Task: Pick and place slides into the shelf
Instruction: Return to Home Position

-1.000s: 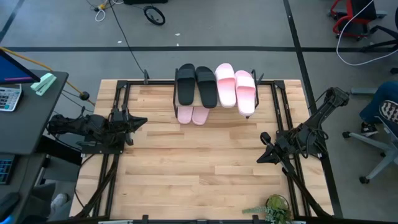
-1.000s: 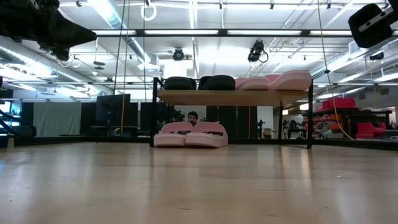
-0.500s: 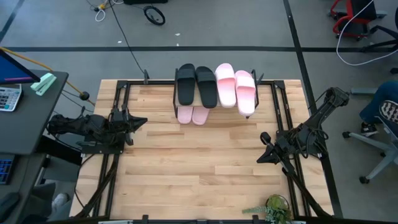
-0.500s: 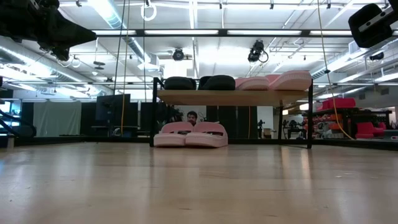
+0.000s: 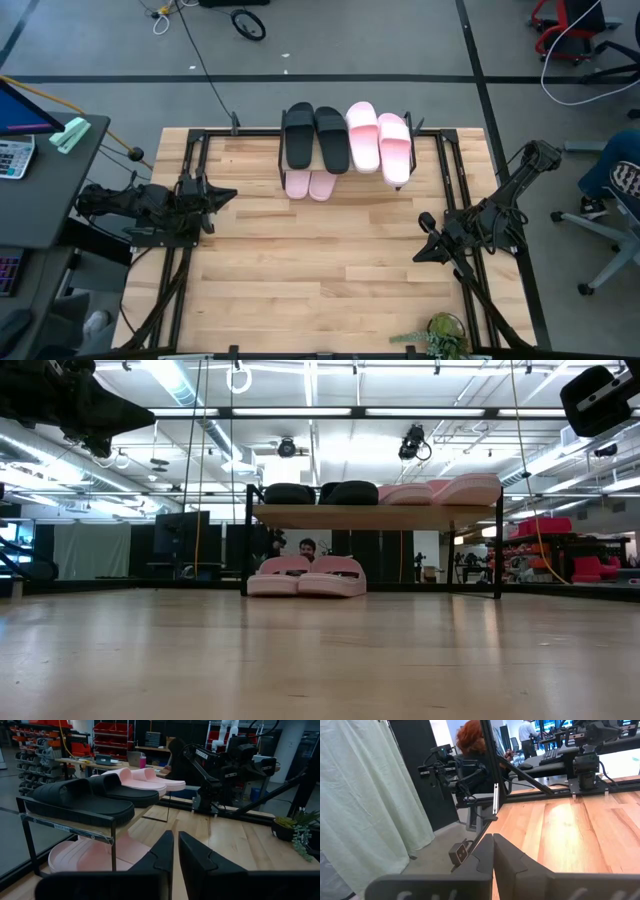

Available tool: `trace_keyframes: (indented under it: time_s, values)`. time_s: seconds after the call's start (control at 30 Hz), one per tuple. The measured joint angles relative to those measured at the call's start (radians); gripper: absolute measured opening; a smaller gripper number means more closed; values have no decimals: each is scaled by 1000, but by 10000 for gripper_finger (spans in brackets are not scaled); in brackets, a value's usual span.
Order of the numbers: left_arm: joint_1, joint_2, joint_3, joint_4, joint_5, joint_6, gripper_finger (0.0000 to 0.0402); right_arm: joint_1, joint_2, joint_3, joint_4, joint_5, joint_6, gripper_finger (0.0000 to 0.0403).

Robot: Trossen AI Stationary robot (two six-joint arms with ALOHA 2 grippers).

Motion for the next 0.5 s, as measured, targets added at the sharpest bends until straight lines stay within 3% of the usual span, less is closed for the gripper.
trace_keyframes:
  time_s: [0.5]
  values:
    - [0, 0, 0, 0, 0, 0, 31, 0, 0, 0, 0, 0, 0, 9]
